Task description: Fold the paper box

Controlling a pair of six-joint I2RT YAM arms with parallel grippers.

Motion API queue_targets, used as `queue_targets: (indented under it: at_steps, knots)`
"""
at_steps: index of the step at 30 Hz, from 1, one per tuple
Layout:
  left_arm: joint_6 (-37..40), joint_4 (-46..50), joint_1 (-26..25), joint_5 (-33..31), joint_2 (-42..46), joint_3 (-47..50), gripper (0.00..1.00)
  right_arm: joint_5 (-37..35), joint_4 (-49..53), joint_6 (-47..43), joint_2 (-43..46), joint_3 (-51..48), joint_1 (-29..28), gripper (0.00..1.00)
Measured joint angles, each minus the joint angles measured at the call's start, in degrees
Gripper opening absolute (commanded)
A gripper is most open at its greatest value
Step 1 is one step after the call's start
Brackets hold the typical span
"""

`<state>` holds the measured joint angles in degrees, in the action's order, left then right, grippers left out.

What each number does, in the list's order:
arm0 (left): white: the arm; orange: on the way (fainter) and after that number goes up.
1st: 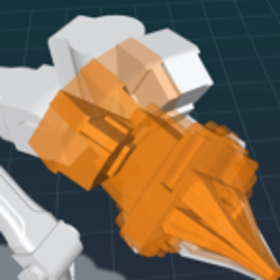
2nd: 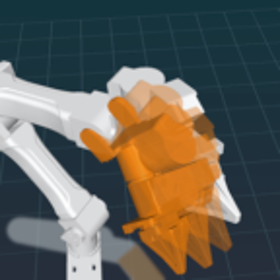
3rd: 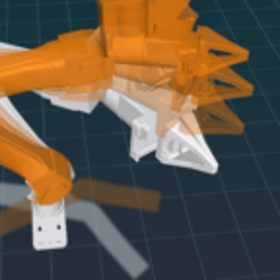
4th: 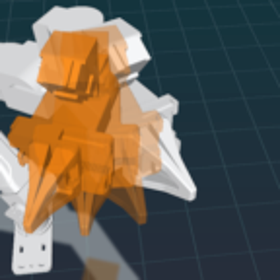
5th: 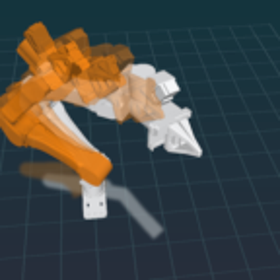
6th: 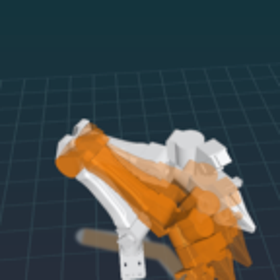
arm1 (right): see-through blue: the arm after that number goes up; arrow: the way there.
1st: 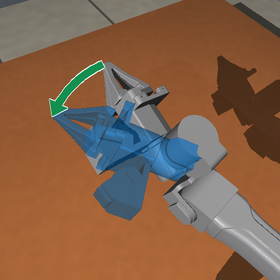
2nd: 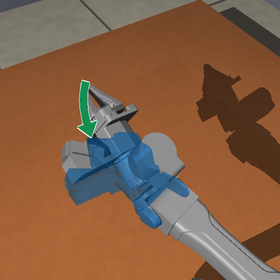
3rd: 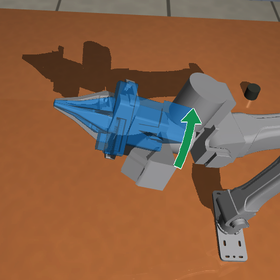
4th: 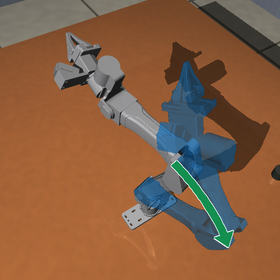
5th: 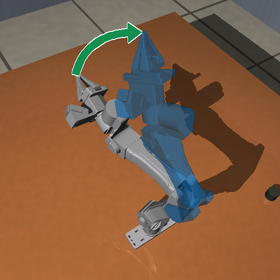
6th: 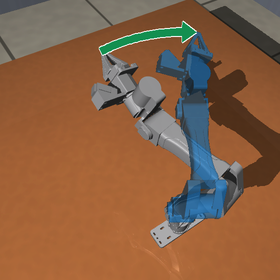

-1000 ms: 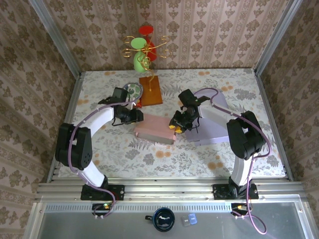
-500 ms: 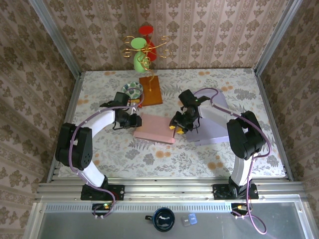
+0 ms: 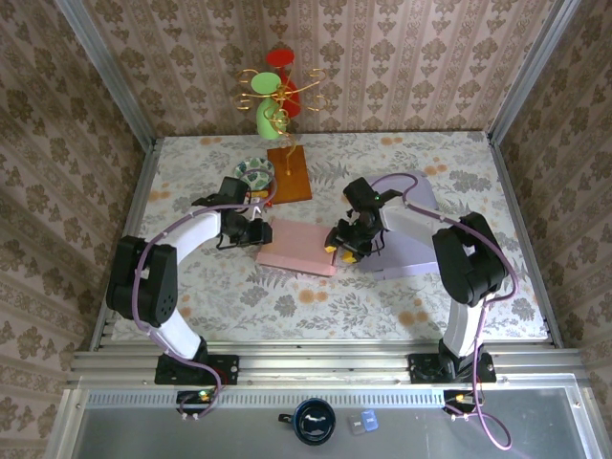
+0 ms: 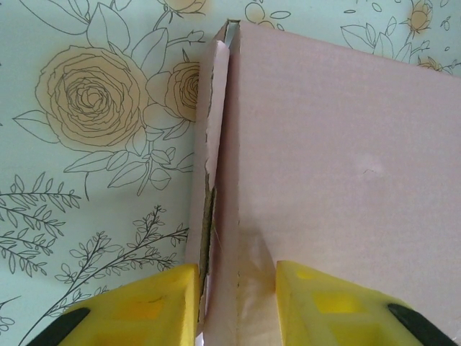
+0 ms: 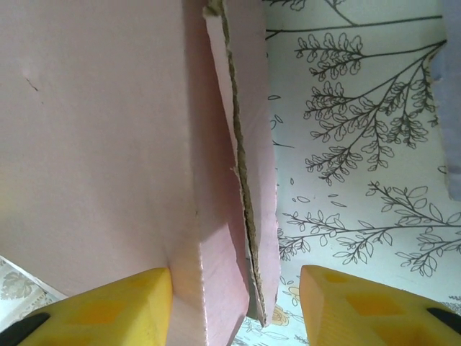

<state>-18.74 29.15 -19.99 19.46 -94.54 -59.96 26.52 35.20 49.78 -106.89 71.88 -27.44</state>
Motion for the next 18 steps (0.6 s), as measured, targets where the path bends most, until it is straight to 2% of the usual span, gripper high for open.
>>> queue_targets:
  at_steps: [5,18]
  knots:
    - [0.0,0.0,-0.2,0.0,0.0,0.8,0.33,0.0,-1.0,0.1,-1.1,0.0,0.0,0.36]
    - [0.8,-0.5,-0.2,-0.4,0.1,2.3,0.36,0.3,-2.1,0.0,-2.2,0.0,0.0,0.28]
